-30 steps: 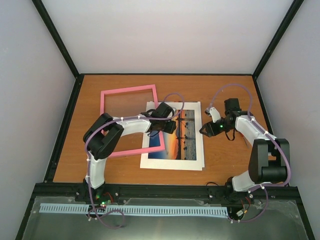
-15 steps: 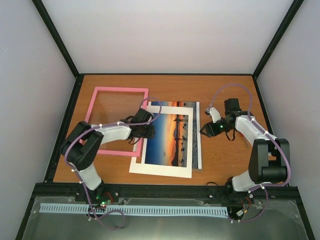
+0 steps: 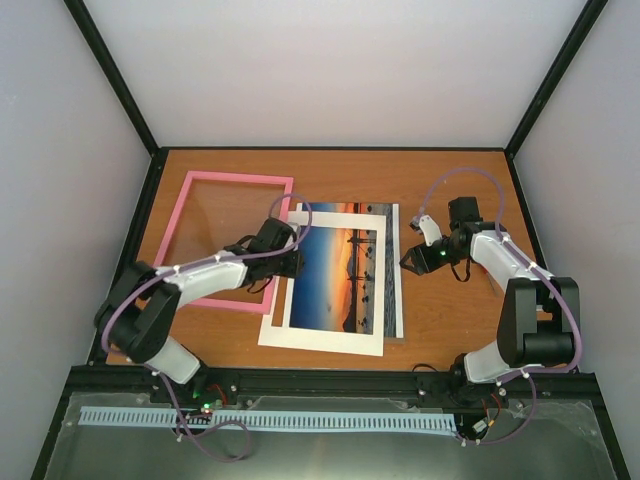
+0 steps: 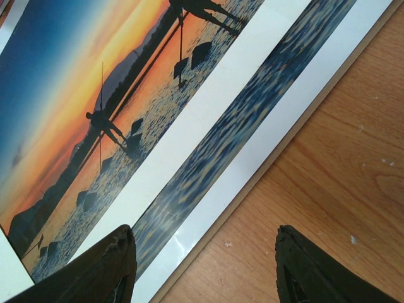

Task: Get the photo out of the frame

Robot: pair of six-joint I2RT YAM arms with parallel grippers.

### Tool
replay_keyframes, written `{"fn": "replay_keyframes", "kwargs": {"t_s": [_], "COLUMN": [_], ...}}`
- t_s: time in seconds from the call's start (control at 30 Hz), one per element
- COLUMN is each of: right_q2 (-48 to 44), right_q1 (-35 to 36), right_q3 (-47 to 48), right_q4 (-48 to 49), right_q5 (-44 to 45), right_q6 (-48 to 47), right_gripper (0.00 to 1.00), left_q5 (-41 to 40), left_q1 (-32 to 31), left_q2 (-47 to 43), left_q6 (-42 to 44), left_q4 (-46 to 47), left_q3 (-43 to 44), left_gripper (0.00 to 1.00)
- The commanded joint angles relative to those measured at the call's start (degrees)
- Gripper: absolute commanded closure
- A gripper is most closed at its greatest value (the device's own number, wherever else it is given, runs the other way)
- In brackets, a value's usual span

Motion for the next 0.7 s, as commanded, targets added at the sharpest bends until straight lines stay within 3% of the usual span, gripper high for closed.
{"fn": "replay_keyframes", "kwargs": {"t_s": [0.0,0.3,0.4,0.5,0.67], "right_q2": [0.04,0.72,1.00,1.03,1.23], "right_q1": [0.31,0.86,1.26,1.64,1.97], "right_q3": [0.13,0.27,0.39,0.40,0.36], "right_q4": [-0.14,-0.09,-0.09,-0.04,-0.04], "right_q5": [-0.18,0.10,0.46,0.69,1.06], "right_q6": [-0.76,-0.83,-0.76,-0.76,-0.76], "right_gripper": [0.42,0.41,0.41,0.41,0.40], "left_q5": [2.75,4.36,3.16,1.24,-0.48], "left_q1": [-5.42,-21.02,-26.03,-30.34,-35.20], "left_q2": [-8.33,-19.03,-16.27,-10.38,0.57], "left_q6": [3.76,11.42,12.58,12.69,13.35], "left_q4": [4.57,9.14,7.18,5.71,7.47], "left_q3": [-1.69,-10.00,-8.29,-4.96,1.46], "left_gripper": [0.50,0.47,0.45,0.37,0.38]}}
